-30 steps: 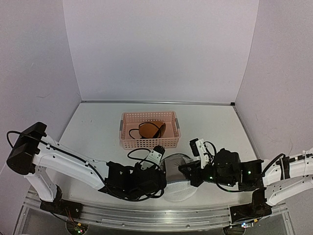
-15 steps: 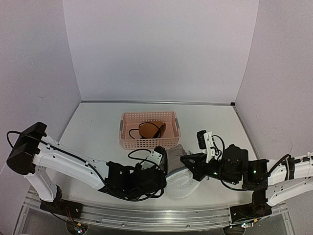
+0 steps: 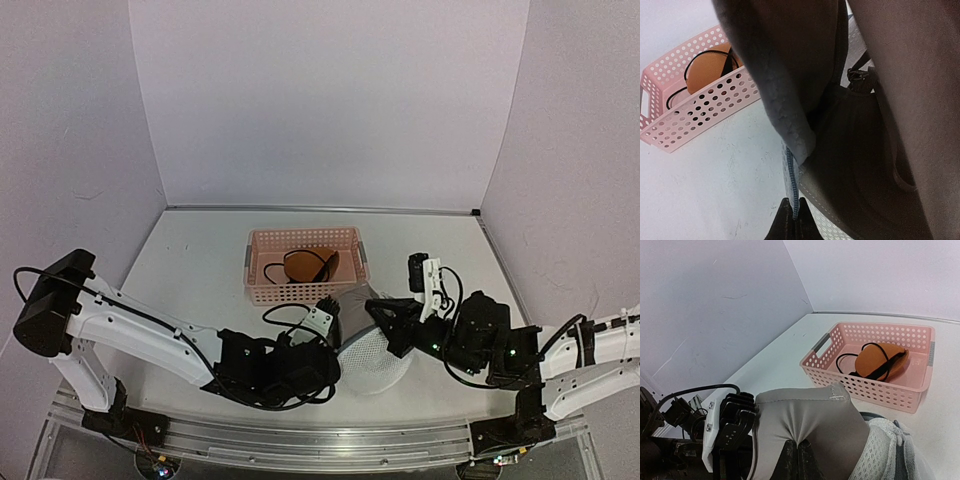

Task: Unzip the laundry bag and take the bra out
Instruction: Pick up the bra from the laundry bag.

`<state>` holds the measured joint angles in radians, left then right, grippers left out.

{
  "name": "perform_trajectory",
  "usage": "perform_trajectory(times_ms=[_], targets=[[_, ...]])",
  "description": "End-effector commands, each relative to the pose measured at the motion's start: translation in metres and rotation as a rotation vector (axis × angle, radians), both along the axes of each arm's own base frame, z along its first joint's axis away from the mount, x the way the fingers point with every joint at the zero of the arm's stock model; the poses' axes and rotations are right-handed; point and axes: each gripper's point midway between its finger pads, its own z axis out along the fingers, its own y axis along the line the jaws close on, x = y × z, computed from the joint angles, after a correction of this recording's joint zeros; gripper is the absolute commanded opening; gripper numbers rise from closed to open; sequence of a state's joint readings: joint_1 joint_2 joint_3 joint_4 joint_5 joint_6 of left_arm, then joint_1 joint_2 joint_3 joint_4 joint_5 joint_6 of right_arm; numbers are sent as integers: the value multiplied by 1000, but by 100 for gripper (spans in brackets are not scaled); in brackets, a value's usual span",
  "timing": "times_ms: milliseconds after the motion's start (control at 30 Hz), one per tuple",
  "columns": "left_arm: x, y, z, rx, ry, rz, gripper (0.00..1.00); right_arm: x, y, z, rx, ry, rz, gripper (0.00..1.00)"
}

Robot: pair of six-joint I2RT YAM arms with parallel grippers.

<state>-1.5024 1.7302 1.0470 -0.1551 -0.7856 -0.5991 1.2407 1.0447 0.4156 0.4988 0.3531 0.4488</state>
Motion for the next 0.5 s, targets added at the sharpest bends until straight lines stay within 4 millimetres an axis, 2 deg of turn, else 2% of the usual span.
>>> perform_trajectory(times_ms=[0,233,467], targets=[[4,0,30,-100,-3,12,0,10,-8,69,186,-108,-79,0],[15,22,33,-181,34,50,0,10,-18,80,215,-131,-102,0],[17,22,42,-234,48,44,0,6,-30,70,284,-98,-102,0]])
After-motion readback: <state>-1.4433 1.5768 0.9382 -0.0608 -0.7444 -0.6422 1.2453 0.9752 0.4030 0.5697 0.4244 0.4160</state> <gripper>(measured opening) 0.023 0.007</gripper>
